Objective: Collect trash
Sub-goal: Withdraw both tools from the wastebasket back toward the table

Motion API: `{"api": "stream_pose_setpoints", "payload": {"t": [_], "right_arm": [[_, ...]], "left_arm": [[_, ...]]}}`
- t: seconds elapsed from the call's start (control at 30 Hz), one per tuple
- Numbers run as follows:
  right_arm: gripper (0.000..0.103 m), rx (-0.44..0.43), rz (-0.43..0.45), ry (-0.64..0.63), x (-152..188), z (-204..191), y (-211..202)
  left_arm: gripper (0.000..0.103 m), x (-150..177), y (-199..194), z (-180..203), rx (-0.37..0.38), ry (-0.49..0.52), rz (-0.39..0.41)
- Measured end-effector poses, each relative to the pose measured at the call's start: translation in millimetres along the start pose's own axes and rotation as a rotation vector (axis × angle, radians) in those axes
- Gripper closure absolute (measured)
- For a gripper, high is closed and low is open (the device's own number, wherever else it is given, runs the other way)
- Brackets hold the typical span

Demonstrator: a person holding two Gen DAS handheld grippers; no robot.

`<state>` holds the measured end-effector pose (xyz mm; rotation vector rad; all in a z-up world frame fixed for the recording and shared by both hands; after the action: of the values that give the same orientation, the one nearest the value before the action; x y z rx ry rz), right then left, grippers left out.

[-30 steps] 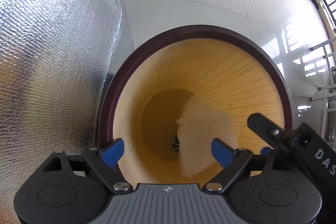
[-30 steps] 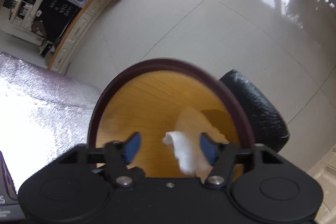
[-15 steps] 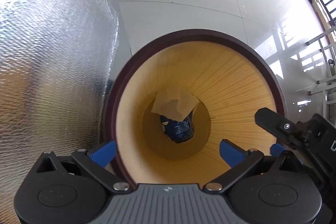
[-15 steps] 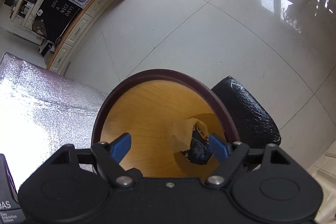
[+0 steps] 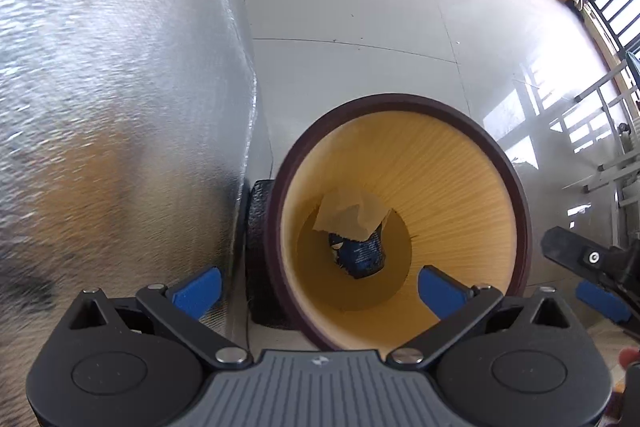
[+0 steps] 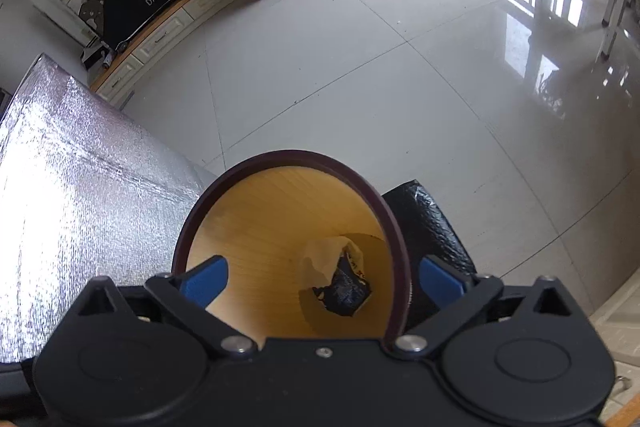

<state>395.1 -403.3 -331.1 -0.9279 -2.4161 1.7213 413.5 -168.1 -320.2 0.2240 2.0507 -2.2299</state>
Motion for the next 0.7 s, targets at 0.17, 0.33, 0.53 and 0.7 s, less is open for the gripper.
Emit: {"api": "stream_pose_setpoints", "payload": {"t": [0.17, 0.33, 0.53, 0.7], "right_arm": [[0.0, 0.009, 0.006, -0.023, 10, 4, -21], [0.0, 0.019, 0.019, -0.071, 19, 4, -47], [0.0, 0.033, 0.058, -0.132, 27, 2, -86], [0.0, 0.057, 0.1, -0.202, 34, -2, -120]], "left_arm": [[0.0, 11, -25, -8, -0.001, 0.002, 0.023], [0.0, 19, -56, -12, 0.008, 0.02, 0.07], [0.0, 31, -97, -7, 0.024, 0.057, 0.132], [0.0, 42, -128, -4, 0.051, 0.089, 0.181]]}}
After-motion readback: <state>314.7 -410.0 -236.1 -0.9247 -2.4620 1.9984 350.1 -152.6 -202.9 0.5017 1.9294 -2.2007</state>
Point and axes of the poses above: each gripper's, at about its wrist camera, not at the fingertips, and y roughly the way its jaws point, z to its right, x to its underside, the point moved 10 cm from there along y, roughly the way its jaws point, and after that the axes turned 4 degrees about -z, right-handed, at the moved point
